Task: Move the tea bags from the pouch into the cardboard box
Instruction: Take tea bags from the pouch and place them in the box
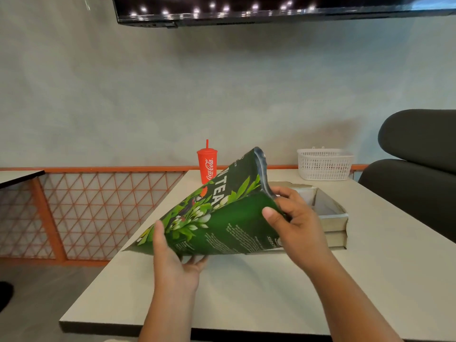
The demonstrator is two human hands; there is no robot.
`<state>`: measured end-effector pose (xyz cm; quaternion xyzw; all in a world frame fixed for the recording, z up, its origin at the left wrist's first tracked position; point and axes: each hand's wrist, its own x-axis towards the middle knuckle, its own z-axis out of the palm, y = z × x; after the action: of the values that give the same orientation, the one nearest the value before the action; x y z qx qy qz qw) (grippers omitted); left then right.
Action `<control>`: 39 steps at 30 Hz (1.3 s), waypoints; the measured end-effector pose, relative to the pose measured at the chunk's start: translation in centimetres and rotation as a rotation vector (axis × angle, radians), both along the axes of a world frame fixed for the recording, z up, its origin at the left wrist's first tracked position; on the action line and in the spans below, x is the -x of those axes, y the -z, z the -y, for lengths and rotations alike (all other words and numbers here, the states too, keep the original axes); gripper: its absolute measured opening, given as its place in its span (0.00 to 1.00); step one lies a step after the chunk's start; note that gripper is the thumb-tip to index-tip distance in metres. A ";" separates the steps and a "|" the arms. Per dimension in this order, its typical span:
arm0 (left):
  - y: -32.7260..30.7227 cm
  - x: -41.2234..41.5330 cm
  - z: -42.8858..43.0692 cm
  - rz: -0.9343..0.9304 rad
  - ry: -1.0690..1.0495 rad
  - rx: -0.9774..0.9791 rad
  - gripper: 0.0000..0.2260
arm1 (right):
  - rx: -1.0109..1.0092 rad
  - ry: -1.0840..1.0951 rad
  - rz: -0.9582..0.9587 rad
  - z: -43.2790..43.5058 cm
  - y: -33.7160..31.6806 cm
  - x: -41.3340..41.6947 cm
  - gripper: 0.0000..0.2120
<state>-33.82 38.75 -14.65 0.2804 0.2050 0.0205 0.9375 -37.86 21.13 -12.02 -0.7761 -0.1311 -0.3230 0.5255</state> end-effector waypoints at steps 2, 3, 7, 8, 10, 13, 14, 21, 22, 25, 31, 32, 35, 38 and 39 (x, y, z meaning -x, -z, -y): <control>0.1 -0.1 -0.9 0.005 -0.004 0.019 0.24 | -0.055 -0.062 -0.019 1.2 -0.3 0.1 0.08; 0.1 -0.2 -1.4 -0.004 -0.001 0.020 0.21 | -0.076 -0.072 -0.046 1.9 -0.3 0.1 0.09; 0.3 -0.6 -2.7 -0.044 0.038 0.012 0.08 | -0.154 -0.102 -0.126 3.8 0.3 -0.4 0.09; 0.3 -0.6 -2.8 -0.048 0.046 0.002 0.06 | -0.172 -0.106 -0.131 4.1 0.5 -0.6 0.07; 0.3 -0.8 -3.0 -0.048 0.047 -0.021 0.05 | -0.238 -0.124 -0.129 4.1 0.5 -0.6 0.09; -0.3 -1.3 -2.9 0.019 0.022 -0.048 0.04 | -0.301 -0.196 -0.066 3.9 0.4 -0.7 0.12; -0.6 -1.6 -2.8 0.054 0.015 -0.061 0.04 | -0.321 -0.212 -0.038 4.0 0.4 -1.0 0.21; -5.1 -3.7 -1.7 0.248 -0.011 -0.158 0.04 | -0.394 0.038 0.071 4.3 -1.8 -2.3 0.18; -5.9 -4.0 -1.5 0.265 -0.002 -0.158 0.05 | -0.388 0.072 0.087 4.7 -2.1 -2.6 0.20; -8.8 -4.7 -0.7 0.311 0.018 -0.168 0.07 | -0.475 0.055 0.109 6.0 -3.1 -3.4 0.22; -13.8 -5.7 1.5 0.403 0.045 -0.237 0.05 | -0.987 -0.148 -0.007 9.0 -4.6 -6.1 0.31; -14.4 -5.7 1.9 0.411 0.047 -0.247 0.05 | -1.031 -0.182 -0.033 9.3 -4.6 -6.3 0.29; -15.8 -6.0 3.3 0.422 0.047 -0.307 0.08 | -1.092 -0.249 -0.162 10.4 -4.5 -6.8 0.28; -16.8 -6.3 4.6 0.427 0.064 -0.352 0.08 | -1.108 -0.282 -0.289 11.4 -4.2 -7.4 0.28; -17.2 -6.4 4.9 0.429 0.074 -0.365 0.08 | -1.112 -0.301 -0.310 11.5 -4.1 -7.5 0.27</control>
<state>-27.46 33.82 2.53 0.4412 -0.0155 0.0816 0.8936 -30.35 9.58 -7.87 -0.3954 0.0275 -0.1483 0.9060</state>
